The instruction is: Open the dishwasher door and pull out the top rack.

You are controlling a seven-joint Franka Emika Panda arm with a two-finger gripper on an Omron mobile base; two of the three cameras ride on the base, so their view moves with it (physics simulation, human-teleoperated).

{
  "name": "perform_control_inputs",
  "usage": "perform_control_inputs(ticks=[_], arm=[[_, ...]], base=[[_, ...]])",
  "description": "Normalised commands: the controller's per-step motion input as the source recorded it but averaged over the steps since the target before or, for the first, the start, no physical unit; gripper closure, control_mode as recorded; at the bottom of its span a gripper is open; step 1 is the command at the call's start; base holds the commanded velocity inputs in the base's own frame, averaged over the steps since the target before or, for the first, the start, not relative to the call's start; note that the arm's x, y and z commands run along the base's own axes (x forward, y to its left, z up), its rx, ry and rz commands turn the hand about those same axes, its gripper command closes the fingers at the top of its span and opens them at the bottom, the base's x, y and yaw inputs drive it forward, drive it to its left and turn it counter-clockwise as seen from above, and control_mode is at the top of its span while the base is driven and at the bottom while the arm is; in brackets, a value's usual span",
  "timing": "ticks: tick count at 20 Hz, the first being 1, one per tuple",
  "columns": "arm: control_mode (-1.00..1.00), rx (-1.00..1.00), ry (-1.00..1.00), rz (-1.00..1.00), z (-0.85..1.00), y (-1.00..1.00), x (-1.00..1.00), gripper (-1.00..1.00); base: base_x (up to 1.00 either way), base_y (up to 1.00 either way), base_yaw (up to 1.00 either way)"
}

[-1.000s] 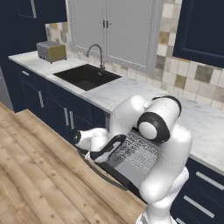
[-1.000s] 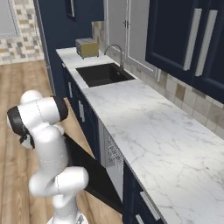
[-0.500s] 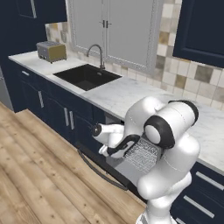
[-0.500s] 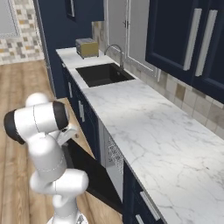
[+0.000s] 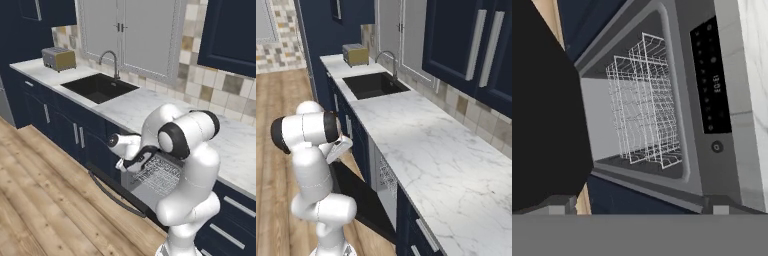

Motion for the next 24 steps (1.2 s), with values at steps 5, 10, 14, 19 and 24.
perform_control_inputs(ticks=[5, 10, 14, 19, 24], arm=[[-1.00, -0.12, 0.05, 0.00, -0.12, -0.17, 0.38, -1.00], [-1.00, -0.12, 0.05, 0.00, -0.25, -0.16, 0.30, -1.00], [-1.00, -0.07, 0.06, 0.00, -0.32, -0.14, 0.26, -1.00], [-1.00, -0.04, 0.06, 0.00, -0.37, -0.07, 0.17, -1.00], [-1.00, 0.00, 0.05, 0.00, -0.37, -0.12, 0.17, -1.00]], base=[[0.00, 0.00, 0.00], [0.00, 0.00, 0.00], [0.00, 0.00, 0.00], [0.00, 0.00, 0.00], [0.00, 0.00, 0.00]])
